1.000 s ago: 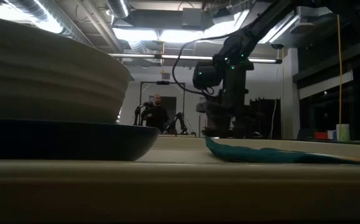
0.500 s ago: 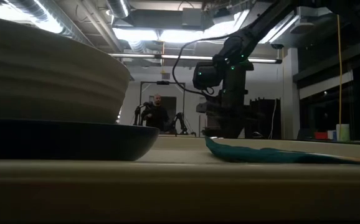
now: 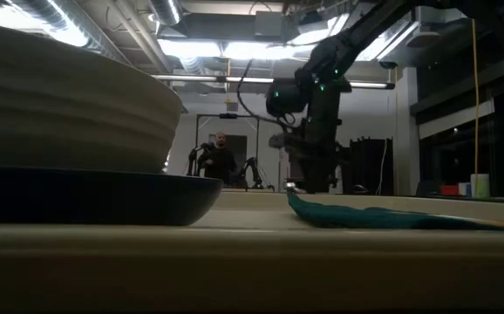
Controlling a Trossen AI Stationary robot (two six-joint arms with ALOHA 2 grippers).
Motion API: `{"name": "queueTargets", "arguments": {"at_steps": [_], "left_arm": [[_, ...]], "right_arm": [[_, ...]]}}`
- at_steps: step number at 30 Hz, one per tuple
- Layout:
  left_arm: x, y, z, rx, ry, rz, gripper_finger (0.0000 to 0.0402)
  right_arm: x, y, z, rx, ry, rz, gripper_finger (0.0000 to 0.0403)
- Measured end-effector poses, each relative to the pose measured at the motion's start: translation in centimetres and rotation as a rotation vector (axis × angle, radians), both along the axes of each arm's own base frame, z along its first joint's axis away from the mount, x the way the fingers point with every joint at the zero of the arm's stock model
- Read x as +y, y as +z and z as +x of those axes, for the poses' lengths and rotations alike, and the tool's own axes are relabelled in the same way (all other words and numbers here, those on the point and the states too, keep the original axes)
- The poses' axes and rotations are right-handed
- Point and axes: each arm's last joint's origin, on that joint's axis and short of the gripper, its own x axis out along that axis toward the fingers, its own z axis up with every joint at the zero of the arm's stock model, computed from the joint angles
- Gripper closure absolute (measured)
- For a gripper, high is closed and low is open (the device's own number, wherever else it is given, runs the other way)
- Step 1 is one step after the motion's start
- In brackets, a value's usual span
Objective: Set up tray
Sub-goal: Put the orange fork on top of the green napkin to the left of the orange knife
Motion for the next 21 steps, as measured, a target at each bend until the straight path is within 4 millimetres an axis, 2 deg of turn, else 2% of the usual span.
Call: {"name": "queueTargets", "arguments": {"at_steps": [8, 11, 17, 21], "left_arm": [[0.0, 0.0, 0.0, 0.001, -0.001, 0.000, 0.0304], [0.0, 0.0, 0.0, 0.001, -0.011, 0.000, 0.0304], [-0.4, 0.0, 0.1, 0.022, -0.146, 0.082, 0.0304], [-0.4, -0.1, 0.2, 0.037, -0.159, 0.133, 0.0304]], "right_arm": [[-0.3, 5.2, 0.8, -0.087, 0.017, -0.029, 0.0384], [0.2, 7.9, 1.7, -0.194, 0.094, 0.002, 0.0384], [2.3, 15.2, 3.5, -0.473, 0.272, 0.047, 0.0384], [3.7, 20.7, 4.1, -0.660, 0.359, 0.060, 0.0384]]}}
